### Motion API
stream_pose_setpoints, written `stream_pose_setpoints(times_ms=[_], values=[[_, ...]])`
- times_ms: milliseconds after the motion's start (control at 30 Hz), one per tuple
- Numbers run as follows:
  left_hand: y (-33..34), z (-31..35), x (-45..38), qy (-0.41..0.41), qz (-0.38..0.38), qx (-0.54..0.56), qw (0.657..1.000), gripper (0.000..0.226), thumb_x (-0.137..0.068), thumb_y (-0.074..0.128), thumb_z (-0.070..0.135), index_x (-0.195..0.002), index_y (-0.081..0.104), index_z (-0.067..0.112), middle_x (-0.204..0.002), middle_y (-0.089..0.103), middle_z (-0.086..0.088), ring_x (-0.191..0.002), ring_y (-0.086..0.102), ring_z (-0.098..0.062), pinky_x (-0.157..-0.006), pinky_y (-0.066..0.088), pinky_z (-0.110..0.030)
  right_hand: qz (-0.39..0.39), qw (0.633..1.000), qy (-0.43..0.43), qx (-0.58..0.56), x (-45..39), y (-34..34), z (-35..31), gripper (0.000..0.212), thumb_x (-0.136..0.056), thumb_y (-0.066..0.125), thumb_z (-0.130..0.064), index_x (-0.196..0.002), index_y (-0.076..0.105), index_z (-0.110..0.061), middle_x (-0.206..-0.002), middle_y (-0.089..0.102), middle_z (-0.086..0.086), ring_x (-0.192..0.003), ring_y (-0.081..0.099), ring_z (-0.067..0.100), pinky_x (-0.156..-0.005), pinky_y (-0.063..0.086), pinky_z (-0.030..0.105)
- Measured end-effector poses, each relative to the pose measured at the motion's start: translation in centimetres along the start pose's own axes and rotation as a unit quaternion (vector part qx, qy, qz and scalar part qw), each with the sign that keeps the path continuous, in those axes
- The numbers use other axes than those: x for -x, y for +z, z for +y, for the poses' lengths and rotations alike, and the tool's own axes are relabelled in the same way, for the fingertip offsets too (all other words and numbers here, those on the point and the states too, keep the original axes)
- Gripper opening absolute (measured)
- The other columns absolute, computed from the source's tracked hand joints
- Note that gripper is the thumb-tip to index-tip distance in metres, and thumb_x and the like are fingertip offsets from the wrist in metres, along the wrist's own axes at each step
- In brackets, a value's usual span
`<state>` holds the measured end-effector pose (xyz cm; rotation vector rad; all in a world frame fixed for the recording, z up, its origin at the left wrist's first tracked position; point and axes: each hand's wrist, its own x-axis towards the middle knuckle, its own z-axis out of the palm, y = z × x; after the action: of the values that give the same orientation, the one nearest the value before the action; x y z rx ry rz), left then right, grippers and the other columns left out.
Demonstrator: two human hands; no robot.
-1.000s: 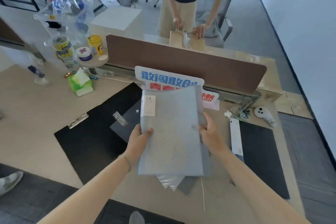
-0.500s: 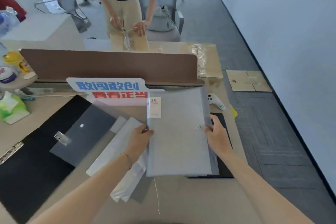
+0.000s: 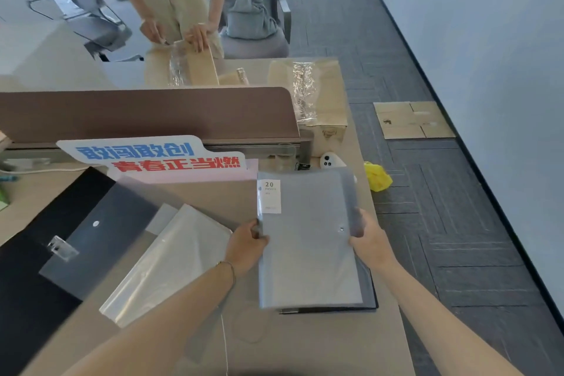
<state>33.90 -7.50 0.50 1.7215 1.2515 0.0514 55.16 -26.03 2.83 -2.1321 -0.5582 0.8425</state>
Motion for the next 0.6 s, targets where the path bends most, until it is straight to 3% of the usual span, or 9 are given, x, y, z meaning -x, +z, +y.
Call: stream_pose_setpoints(times_ms=[133, 233, 400, 500, 600], values=[[1.5, 0.2, -1.0, -0.001, -0.017, -0.036, 0.999, 0.012, -0.086, 0.066, 0.013, -0.094, 0.069, 0.021, -0.057, 0.064, 0.014, -0.062, 0.063, -0.013, -0.072, 0.056, -0.034, 0.02, 0.998, 0.045, 0.027, -2.0, 0.0, 2.6, 0.035, -0.08, 0.071, 0.001, -0.105, 0.062, -0.023, -0.097, 0.066, -0.003, -0.102, 0.067, 0.026, -0.07, 0.048, 0.026], [2.6, -0.2, -1.5, -0.008, -0.029, -0.059, 0.998, 0.017, -0.084, 0.066, 0.018, -0.089, 0.065, 0.034, -0.06, 0.067, 0.012, -0.063, 0.067, -0.015, -0.071, 0.059, -0.035, 0.03, 0.995, 0.082, 0.048, -3.4, 0.0, 4.3, 0.023, -0.08, 0.072, -0.003, -0.093, 0.064, -0.02, -0.094, 0.069, 0.003, -0.095, 0.067, 0.028, -0.075, 0.052, 0.034], [4.3, -0.6, -2.3, -0.009, -0.025, -0.078, 0.997, 0.016, -0.084, 0.066, 0.018, -0.096, 0.066, 0.03, -0.072, 0.073, 0.0, -0.067, 0.07, -0.022, -0.067, 0.057, -0.033, 0.037, 0.992, 0.107, 0.056, -4.6, 0.4, 6.0, 0.026, -0.082, 0.074, -0.012, -0.107, 0.07, -0.012, -0.098, 0.072, 0.005, -0.097, 0.069, 0.028, -0.079, 0.053, 0.035], [5.1, -0.8, -2.8, -0.013, -0.022, -0.093, 0.995, 0.018, -0.085, 0.067, 0.018, -0.102, 0.067, 0.024, -0.075, 0.073, 0.0, -0.07, 0.069, -0.02, -0.056, 0.042, -0.019, 0.041, 0.99, 0.124, 0.057, -5.0, 0.9, 6.8, 0.036, -0.082, 0.073, -0.014, -0.117, 0.068, -0.009, -0.108, 0.073, 0.009, -0.101, 0.068, 0.029, -0.083, 0.053, 0.037], [5.6, -1.0, -2.8, -0.017, -0.008, -0.097, 0.995, 0.018, -0.085, 0.068, 0.017, -0.103, 0.069, 0.019, -0.076, 0.072, 0.001, -0.068, 0.063, -0.016, -0.052, 0.034, -0.014, 0.039, 0.989, 0.128, 0.06, -5.0, 1.4, 7.0, 0.04, -0.084, 0.07, -0.009, -0.124, 0.065, -0.007, -0.113, 0.071, 0.01, -0.104, 0.066, 0.031, -0.08, 0.046, 0.032]])
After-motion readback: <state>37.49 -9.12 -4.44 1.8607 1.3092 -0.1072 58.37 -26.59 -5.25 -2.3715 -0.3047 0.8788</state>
